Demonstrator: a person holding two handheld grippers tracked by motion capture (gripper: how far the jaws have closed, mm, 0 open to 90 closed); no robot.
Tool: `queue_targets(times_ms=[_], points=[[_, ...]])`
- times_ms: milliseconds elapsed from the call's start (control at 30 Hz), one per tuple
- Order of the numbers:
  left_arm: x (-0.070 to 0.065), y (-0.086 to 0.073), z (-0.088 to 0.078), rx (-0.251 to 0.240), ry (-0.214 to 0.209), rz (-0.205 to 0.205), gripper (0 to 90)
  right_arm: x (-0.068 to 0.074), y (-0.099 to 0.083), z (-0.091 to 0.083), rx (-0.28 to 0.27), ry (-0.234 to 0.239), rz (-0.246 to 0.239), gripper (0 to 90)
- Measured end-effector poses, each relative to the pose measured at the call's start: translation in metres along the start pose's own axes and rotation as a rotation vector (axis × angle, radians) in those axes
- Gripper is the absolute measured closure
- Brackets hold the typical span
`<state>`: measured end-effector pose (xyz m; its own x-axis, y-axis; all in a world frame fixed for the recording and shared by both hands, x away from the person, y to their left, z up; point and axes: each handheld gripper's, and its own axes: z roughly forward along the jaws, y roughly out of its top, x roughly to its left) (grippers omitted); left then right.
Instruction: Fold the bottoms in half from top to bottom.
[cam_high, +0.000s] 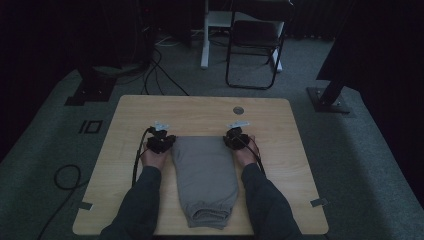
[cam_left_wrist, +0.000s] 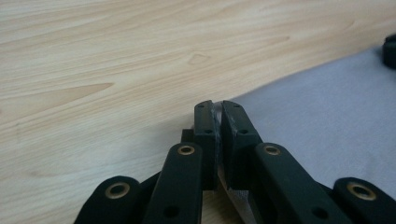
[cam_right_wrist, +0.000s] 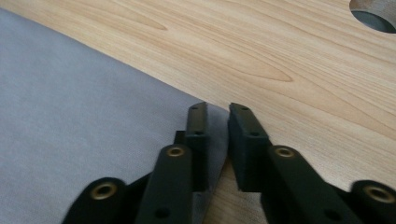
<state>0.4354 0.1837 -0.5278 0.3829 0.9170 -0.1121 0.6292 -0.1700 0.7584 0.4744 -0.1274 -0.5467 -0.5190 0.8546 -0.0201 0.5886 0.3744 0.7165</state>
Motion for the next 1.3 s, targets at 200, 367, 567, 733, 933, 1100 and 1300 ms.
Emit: queue_targets(times_ms=[200,367,567,733,933,1100,1300], points=[[0.023,-0.006,-0.011,-0.009,0.052,-0.082,86.7,0.001,0.0,0.0,0.001,-0.006,-0.007,80.6],[0.018,-0.001,-0.012,-0.047,-0.007,-0.057,75.2,0.0,0.001,0.001,0.004,-0.004,0.0,77.5],[0.003,0.009,0.001,-0.035,-0.04,-0.016,59.5,-0.009,0.004,0.001,-0.01,0.021,0.068,60.3],[-0.001,0.01,0.02,0.037,-0.036,-0.007,53.0,-0.011,0.01,0.002,-0.036,0.067,0.09,54.0],[0.002,0.005,0.032,0.092,-0.037,-0.001,50.5,-0.009,0.014,0.008,-0.012,0.078,0.048,52.6],[0.005,0.002,0.032,0.098,-0.06,0.014,50.0,-0.009,0.011,0.013,0.011,0.087,0.035,52.8],[0.006,-0.005,0.027,0.08,-0.093,0.02,59.9,-0.007,0.01,0.012,0.011,0.1,0.022,59.7]])
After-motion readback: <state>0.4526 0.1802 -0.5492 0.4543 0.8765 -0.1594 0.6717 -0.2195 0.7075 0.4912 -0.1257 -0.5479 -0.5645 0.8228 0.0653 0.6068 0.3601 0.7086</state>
